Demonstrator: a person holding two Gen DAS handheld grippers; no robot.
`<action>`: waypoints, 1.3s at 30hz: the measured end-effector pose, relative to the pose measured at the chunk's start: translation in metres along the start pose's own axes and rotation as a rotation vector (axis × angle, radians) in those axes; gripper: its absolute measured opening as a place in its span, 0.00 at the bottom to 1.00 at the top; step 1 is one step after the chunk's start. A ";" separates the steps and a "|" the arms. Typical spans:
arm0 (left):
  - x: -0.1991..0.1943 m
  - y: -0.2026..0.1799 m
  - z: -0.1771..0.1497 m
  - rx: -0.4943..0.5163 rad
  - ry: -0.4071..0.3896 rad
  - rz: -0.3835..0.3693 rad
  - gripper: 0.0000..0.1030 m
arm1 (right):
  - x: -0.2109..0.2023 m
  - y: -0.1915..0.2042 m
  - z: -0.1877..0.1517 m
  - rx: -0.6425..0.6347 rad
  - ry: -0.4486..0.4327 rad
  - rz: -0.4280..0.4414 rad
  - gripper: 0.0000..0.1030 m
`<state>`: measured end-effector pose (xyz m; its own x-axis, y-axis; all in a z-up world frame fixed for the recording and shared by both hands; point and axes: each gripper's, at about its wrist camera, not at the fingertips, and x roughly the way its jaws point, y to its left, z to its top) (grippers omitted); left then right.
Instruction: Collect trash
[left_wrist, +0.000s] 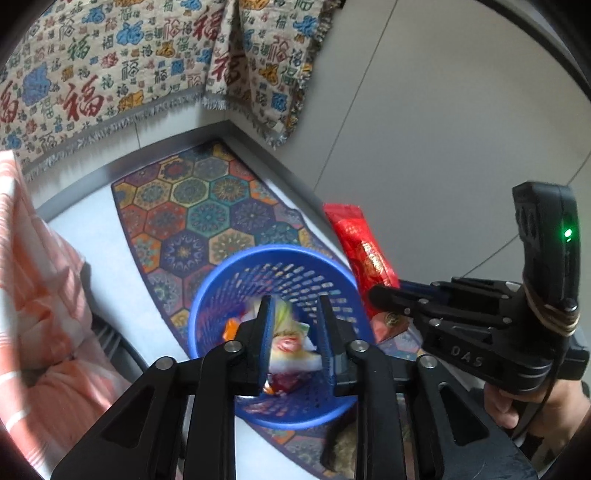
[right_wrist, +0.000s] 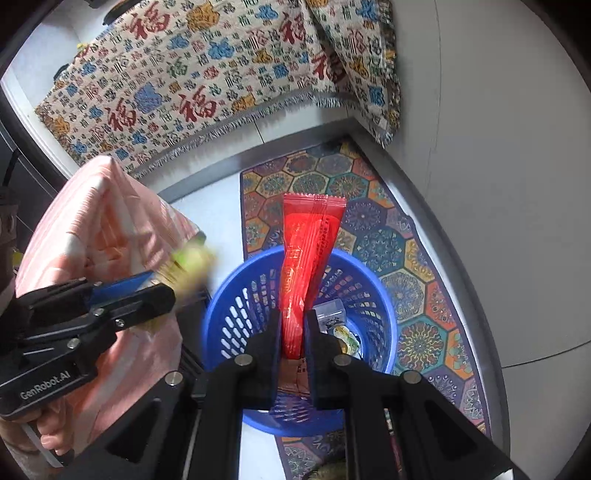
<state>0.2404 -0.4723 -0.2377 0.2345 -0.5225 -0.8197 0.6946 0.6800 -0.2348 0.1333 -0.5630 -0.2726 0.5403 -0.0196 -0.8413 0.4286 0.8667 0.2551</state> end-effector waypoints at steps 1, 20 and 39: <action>0.002 0.001 0.001 -0.004 0.003 0.002 0.35 | 0.007 -0.002 0.000 -0.001 0.010 0.002 0.14; -0.084 -0.026 -0.003 0.000 -0.075 0.082 1.00 | -0.064 -0.014 -0.014 0.101 -0.058 -0.128 0.84; -0.242 -0.056 -0.049 0.076 -0.182 0.320 1.00 | -0.261 0.092 -0.089 0.034 -0.218 -0.305 0.90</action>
<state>0.1117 -0.3593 -0.0518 0.5599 -0.3771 -0.7378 0.6137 0.7870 0.0635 -0.0326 -0.4339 -0.0722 0.5244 -0.3828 -0.7606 0.6149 0.7881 0.0273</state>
